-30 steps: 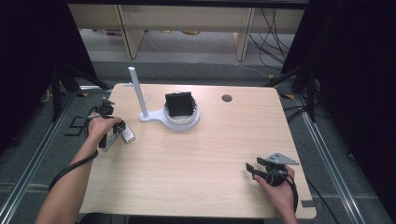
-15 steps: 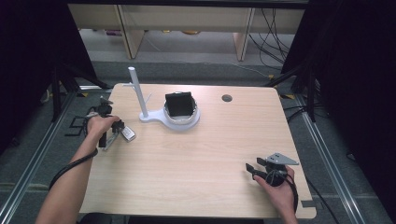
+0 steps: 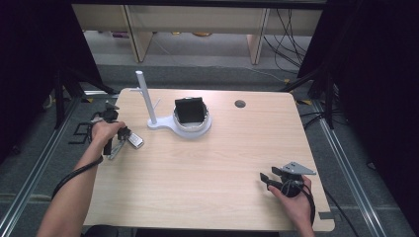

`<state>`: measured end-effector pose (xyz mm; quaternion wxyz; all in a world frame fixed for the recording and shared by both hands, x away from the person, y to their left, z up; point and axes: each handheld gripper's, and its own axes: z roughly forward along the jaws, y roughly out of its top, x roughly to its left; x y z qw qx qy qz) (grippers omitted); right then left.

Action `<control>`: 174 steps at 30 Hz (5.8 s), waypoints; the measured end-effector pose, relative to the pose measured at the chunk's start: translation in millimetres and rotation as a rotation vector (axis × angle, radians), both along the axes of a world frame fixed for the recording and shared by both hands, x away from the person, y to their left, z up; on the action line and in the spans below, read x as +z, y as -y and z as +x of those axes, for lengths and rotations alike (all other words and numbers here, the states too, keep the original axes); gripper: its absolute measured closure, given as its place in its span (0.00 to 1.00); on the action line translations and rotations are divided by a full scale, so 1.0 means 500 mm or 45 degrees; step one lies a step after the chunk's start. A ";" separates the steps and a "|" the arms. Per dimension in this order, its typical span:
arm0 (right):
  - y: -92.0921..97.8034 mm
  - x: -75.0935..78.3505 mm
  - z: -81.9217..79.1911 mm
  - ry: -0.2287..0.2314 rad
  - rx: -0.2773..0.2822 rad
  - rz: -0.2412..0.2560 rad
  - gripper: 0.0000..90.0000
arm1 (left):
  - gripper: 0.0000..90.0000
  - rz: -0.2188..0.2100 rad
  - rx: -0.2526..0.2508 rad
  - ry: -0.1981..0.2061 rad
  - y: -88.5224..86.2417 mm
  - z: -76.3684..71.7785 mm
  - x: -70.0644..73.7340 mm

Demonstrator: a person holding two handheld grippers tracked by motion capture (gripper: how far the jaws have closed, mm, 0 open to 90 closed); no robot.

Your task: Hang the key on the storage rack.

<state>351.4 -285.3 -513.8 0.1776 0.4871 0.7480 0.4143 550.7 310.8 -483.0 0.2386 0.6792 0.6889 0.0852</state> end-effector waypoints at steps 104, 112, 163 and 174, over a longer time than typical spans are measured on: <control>0.005 -0.002 0.003 0.055 0.023 -0.023 0.48 | 0.84 0.096 -0.408 0.053 0.025 -0.027 -0.006; 0.004 -0.002 0.002 0.042 0.021 -0.015 0.48 | 0.87 0.043 -0.405 0.134 0.016 -0.042 -0.006; 0.001 -0.001 0.000 0.014 0.000 -0.001 0.48 | 0.81 0.108 -0.389 -0.094 0.034 -0.054 0.005; 0.004 -0.001 0.003 0.029 0.030 -0.017 0.48 | 0.85 0.139 -0.502 0.012 0.042 -0.068 0.002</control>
